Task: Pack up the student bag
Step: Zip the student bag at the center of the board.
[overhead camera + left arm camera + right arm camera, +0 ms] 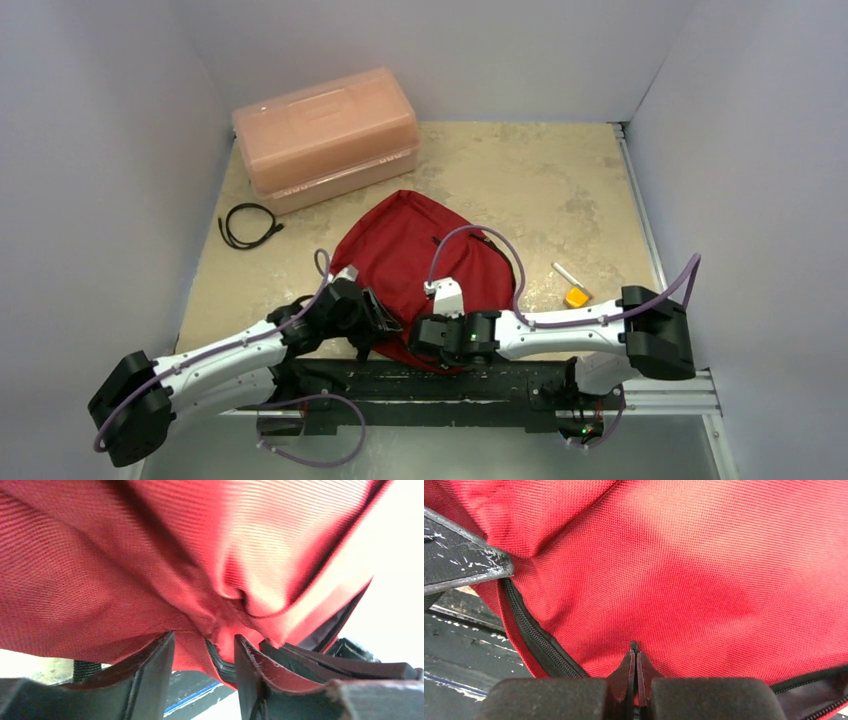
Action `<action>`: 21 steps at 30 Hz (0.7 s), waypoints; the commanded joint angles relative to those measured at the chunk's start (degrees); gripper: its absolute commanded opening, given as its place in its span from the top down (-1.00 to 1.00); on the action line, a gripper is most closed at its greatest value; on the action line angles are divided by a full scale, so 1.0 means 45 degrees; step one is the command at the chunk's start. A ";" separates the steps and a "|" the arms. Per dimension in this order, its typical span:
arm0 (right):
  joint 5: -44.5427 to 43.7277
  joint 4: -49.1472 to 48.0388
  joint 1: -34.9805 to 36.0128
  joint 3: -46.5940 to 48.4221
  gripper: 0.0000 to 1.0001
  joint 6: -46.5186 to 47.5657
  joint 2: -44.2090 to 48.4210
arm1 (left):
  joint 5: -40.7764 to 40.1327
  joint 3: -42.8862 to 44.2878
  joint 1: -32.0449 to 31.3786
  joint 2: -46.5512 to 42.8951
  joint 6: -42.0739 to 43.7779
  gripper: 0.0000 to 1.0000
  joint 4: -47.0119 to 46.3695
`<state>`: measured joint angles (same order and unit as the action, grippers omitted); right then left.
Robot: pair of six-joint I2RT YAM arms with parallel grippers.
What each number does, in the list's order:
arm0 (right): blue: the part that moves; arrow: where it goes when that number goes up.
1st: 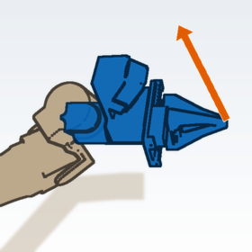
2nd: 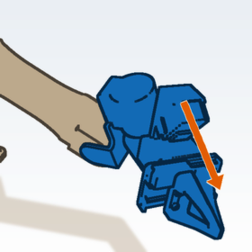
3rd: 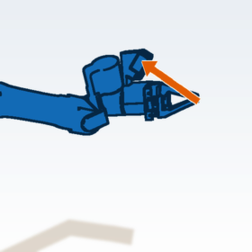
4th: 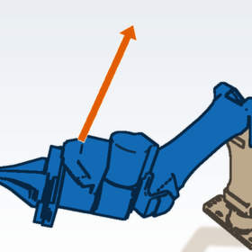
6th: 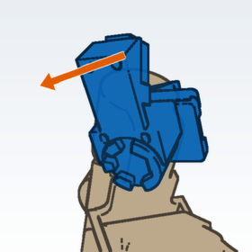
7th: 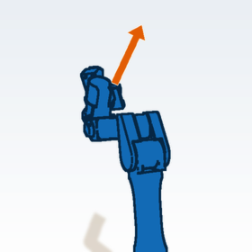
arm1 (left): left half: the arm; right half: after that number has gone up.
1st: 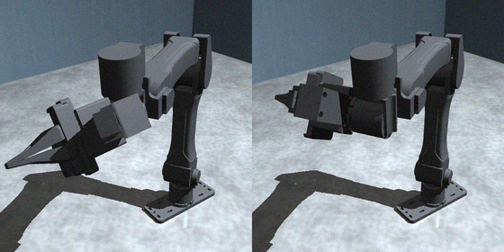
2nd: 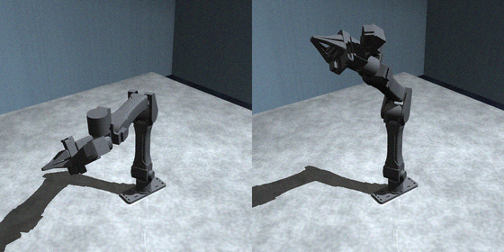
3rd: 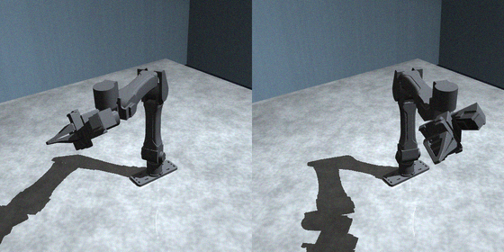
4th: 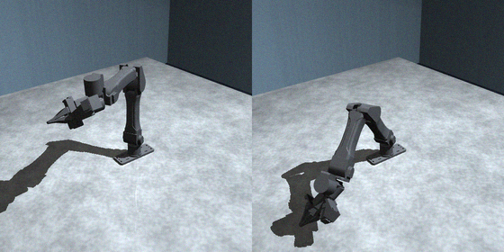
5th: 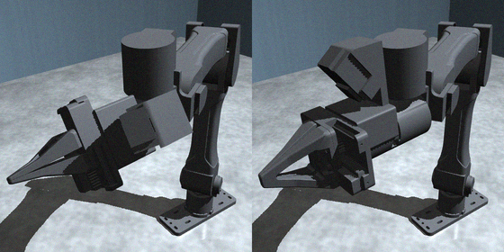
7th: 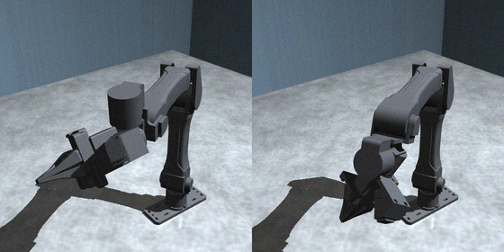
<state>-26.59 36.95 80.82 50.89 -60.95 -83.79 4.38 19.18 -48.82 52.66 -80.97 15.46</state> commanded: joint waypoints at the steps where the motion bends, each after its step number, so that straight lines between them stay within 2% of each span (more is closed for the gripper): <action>1: -0.2142 0.0408 0.0448 0.0345 1.00 -0.0614 0.1020 | 0.0400 -0.0190 0.0018 -0.1510 0.3111 -0.05 -0.1452; 4: -0.2802 -0.0253 0.0459 -0.0103 1.00 -0.0507 0.1975 | 0.0736 0.0002 -0.0085 -0.2604 0.5770 -0.20 -0.2475; 7: -0.2763 -0.2551 0.0459 -0.1237 1.00 0.0524 0.3658 | 0.0714 -0.0177 -0.0803 -0.3151 0.8199 -0.21 -0.3741; 10: -0.2263 -0.4723 0.0442 -0.2889 1.00 0.0586 0.5387 | -0.0181 -0.0805 -0.2913 -0.2944 1.0627 -0.21 -0.5965; 12: -0.2262 -0.5133 0.0420 -0.3342 1.00 0.0737 0.5983 | -0.1385 -0.1153 -0.4548 -0.2371 1.2212 -0.20 -0.7307; 14: -0.2266 -0.5063 0.0420 -0.3394 1.00 0.0808 0.6169 | -0.2087 -0.1634 -0.5557 -0.1427 1.3251 -0.21 -0.8887; 18: -0.2449 -0.4763 0.0423 -0.3411 1.00 0.0753 0.6216 | -0.2716 -0.1516 -0.6261 0.0643 1.4509 -0.24 -1.0603; 21: -0.2487 -0.4606 0.0420 -0.3458 1.00 0.0639 0.6237 | -0.3474 -0.1165 -0.6444 0.1891 1.5485 -0.26 -1.0842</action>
<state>-35.05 18.26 82.83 35.77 -58.24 -56.58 -4.62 12.43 -76.69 56.18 -22.06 -23.11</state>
